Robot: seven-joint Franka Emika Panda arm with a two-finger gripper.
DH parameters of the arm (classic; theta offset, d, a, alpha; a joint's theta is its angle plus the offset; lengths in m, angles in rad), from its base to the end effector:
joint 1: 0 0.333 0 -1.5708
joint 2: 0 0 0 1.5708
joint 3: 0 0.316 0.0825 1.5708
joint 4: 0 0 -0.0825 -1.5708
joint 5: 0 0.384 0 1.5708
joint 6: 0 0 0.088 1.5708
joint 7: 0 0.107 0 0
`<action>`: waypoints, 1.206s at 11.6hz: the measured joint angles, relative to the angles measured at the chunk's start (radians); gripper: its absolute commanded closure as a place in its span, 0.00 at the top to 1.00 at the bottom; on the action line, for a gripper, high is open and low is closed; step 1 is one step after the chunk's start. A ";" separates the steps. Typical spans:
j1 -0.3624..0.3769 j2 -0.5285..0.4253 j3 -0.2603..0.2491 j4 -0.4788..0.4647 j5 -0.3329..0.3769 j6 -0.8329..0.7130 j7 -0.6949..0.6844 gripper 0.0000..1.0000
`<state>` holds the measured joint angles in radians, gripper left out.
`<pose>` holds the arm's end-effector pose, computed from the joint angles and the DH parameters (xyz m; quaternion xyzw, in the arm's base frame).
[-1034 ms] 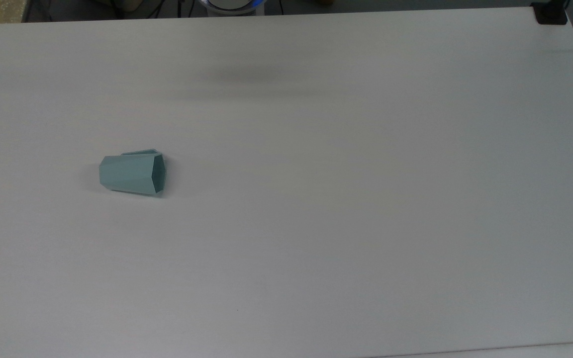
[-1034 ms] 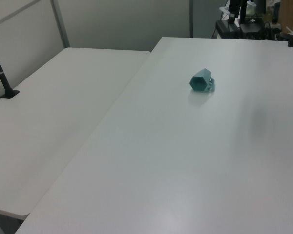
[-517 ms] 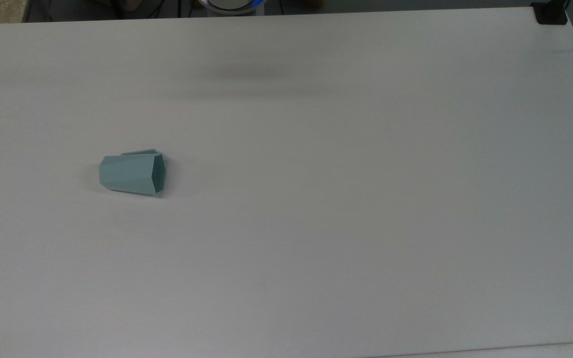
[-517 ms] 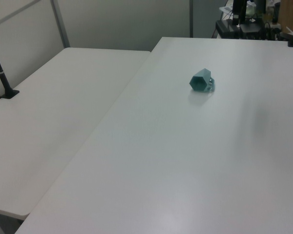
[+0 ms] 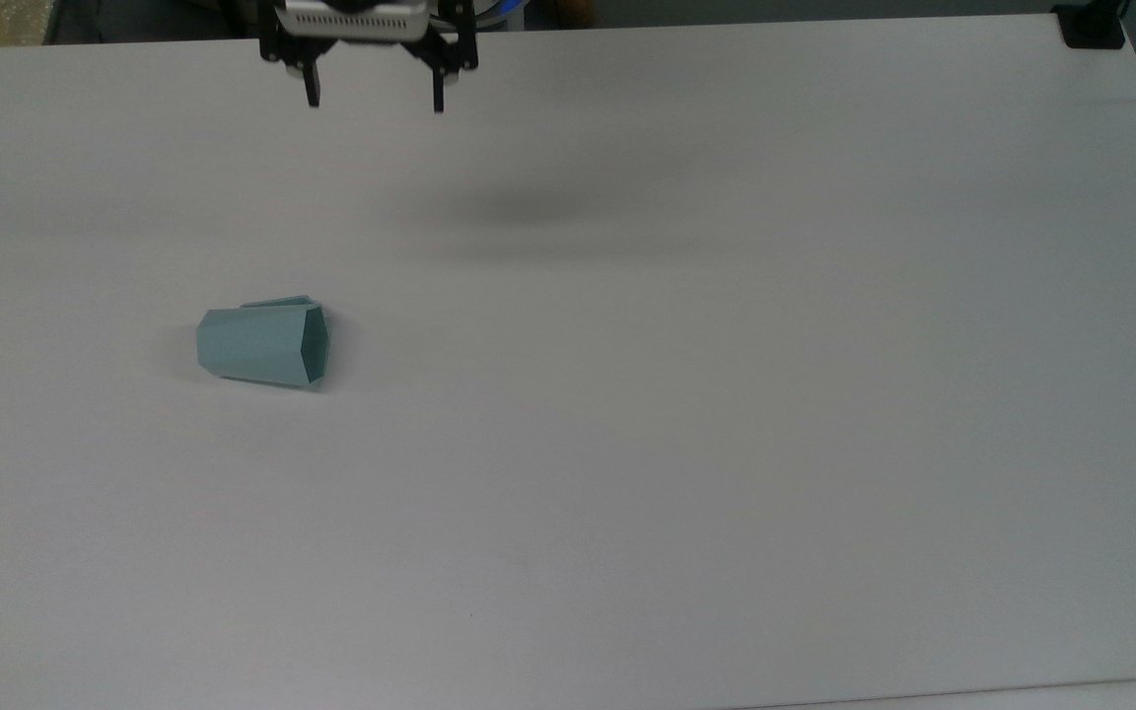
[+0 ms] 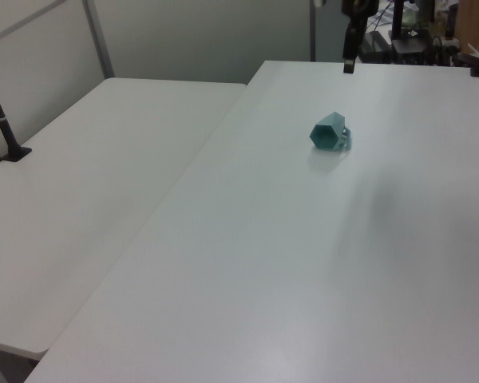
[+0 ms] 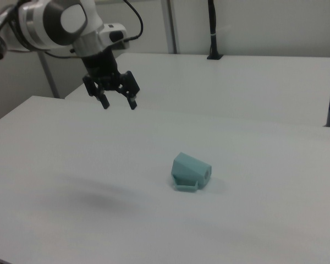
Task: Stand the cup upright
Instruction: 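Move the open gripper down toward the teal cup lying on its side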
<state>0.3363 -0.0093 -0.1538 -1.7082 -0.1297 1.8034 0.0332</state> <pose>0.5623 0.0924 0.5859 0.9929 0.0859 0.0586 0.0571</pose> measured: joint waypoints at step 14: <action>0.000 0.420 0.091 0.004 -0.669 0.103 0.558 1.00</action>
<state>0.3367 0.4106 -0.0632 -1.7047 -0.7985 1.9066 0.5907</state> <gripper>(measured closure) 0.000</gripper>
